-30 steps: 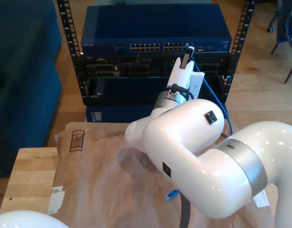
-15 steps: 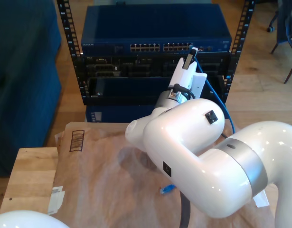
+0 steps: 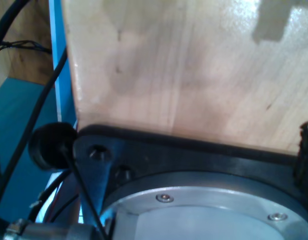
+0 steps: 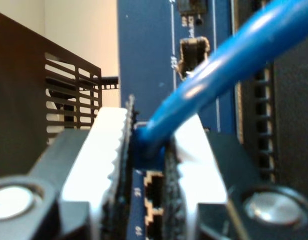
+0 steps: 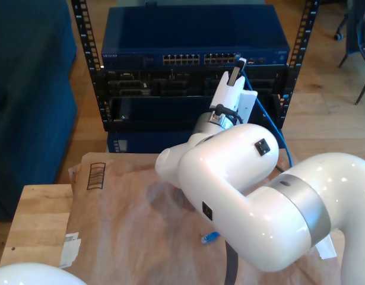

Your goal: Grab the cable and plug it in

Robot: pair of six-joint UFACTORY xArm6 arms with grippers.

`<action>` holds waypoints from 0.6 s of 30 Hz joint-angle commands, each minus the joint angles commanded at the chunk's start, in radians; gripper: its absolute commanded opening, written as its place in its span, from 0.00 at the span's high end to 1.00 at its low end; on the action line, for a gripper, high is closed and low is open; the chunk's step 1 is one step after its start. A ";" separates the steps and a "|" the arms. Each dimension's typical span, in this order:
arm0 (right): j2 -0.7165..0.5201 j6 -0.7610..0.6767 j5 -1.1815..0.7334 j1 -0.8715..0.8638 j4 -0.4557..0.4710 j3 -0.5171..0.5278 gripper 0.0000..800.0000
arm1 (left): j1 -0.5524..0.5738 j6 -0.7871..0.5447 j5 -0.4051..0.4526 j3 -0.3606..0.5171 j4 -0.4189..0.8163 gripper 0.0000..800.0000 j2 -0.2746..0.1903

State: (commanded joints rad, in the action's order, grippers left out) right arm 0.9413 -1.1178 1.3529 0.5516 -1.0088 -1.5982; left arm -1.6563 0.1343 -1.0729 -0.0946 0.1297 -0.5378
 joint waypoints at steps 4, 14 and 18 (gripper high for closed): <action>0.014 0.002 -0.002 -0.008 0.003 -0.025 1.00 | 0.000 0.000 0.000 0.000 0.000 0.00 0.000; 0.014 0.000 -0.005 -0.006 0.008 -0.018 1.00 | 0.000 0.000 0.000 -0.002 0.000 0.00 0.000; 0.012 0.002 -0.005 0.003 0.008 -0.015 1.00 | 0.000 0.000 0.000 0.000 0.000 0.00 0.000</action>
State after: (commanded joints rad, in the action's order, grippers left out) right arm 0.9536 -1.1162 1.3483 0.5547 -1.0012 -1.6136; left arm -1.6563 0.1343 -1.0729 -0.0946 0.1297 -0.5378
